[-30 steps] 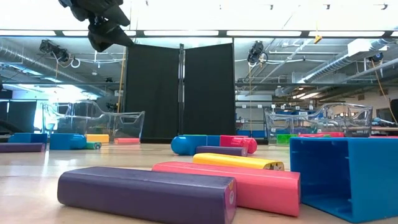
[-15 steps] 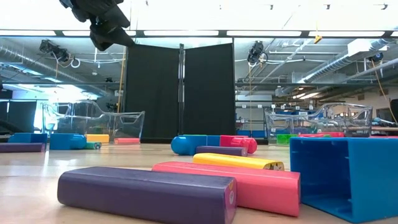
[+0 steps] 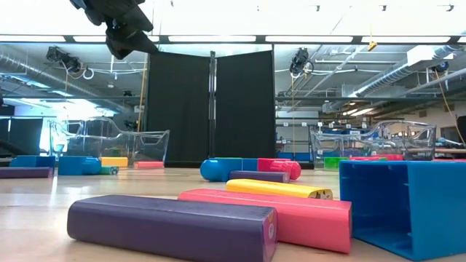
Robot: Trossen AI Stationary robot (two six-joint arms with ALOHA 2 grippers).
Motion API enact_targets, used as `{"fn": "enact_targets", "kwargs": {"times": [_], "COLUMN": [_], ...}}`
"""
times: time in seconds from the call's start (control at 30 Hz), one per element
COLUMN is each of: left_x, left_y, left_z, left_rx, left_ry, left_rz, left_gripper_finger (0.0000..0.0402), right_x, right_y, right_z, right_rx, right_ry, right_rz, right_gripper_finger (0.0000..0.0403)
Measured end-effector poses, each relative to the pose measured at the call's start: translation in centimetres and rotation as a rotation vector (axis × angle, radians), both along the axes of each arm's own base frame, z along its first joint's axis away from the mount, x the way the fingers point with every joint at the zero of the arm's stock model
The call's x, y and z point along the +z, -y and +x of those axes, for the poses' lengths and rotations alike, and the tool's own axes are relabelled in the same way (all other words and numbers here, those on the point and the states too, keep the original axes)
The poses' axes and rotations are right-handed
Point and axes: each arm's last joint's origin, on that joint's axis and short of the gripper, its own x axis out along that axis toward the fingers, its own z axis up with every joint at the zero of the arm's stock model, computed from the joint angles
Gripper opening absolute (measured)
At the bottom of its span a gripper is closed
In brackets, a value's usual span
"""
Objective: Sort blocks by size
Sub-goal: Put the green 2 stud game piece into the top right transparent bin
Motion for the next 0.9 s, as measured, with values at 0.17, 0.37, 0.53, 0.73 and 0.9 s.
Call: {"fn": "enact_targets", "kwargs": {"times": [0.17, 0.37, 0.53, 0.73, 0.9], "left_x": [0.5, 1.2, 1.6, 1.5, 1.3], "left_y": [0.1, 0.1, 0.2, -0.2, -0.5], "left_z": [0.3, 0.7, 0.9, 0.9, 1.0], "left_rx": [0.003, 0.003, 0.003, 0.079, 0.165], "left_ry": [0.066, 0.141, 0.191, 0.184, 0.18], "left_rz": [-0.012, -0.028, -0.038, 0.005, 0.051], "left_gripper_finger": [0.0229, 0.0229, 0.0229, 0.0239, 0.0292], "right_x": [1.4, 1.4, 0.0, -2.7, -4.5], "right_y": [2.2, 4.6, 6.3, 8.7, 10.9], "right_z": [-0.7, -1.6, -2.7, -4.2, -5.6], "right_rx": [0.025, 0.06, 0.074, 0.073, 0.094], "right_ry": [0.217, 0.272, 0.271, 0.314, 0.354], "right_rz": [-0.142, -0.228, -0.234, -0.205, -0.176], "right_gripper_finger": [0.0167, 0.0167, 0.0167, 0.0167, 0.0167]}}
